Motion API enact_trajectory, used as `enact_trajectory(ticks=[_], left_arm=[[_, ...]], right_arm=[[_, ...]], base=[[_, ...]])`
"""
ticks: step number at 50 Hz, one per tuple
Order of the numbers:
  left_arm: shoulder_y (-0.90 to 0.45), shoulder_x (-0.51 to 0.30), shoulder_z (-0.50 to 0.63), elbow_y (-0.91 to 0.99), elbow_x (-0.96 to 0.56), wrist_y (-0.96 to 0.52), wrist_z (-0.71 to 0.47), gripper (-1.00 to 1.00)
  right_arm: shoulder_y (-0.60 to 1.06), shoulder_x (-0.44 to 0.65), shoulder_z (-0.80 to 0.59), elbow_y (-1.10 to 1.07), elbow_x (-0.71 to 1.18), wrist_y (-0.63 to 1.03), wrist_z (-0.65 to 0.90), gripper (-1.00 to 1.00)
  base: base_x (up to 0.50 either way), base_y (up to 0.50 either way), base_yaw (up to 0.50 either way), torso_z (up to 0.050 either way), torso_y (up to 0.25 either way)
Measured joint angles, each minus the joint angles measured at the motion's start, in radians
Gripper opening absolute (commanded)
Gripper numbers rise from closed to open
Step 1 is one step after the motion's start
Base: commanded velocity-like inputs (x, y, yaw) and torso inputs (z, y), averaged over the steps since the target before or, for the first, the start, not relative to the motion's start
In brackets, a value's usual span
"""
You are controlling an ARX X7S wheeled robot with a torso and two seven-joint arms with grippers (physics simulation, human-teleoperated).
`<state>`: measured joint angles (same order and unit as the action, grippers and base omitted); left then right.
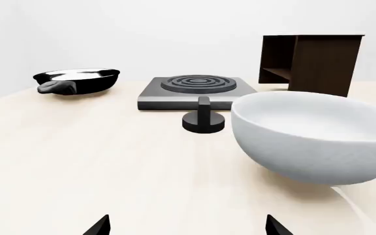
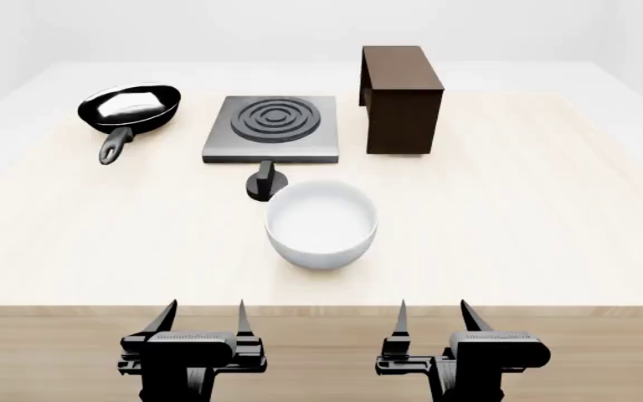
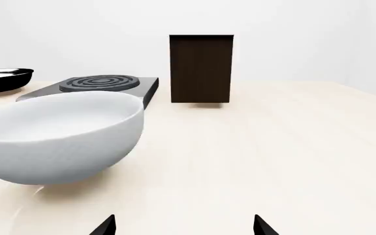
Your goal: Turn on the stove.
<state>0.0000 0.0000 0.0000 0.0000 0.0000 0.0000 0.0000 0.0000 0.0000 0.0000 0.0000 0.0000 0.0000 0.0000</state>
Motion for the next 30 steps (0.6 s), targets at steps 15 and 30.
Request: enact_trajectory(ticks=[15,30], left_arm=[[-0.006,-0.029,0.031,-0.008,-0.03,0.004,-0.031,1.0],[-0.006,-0.056,0.064,-0.006,-0.057,0.001,-0.065,1.0]], right_arm=[[0.005,0.025,-0.037,0.012,0.013,-0.016,0.047,1.0],[0.004,0.054,-0.071,0.015,0.021,-0.034,0.1,1.0]], base=[[0.0,0.0,0.0,0.0,0.0],[0.0,0.47,0.0,0.0,0.0]])
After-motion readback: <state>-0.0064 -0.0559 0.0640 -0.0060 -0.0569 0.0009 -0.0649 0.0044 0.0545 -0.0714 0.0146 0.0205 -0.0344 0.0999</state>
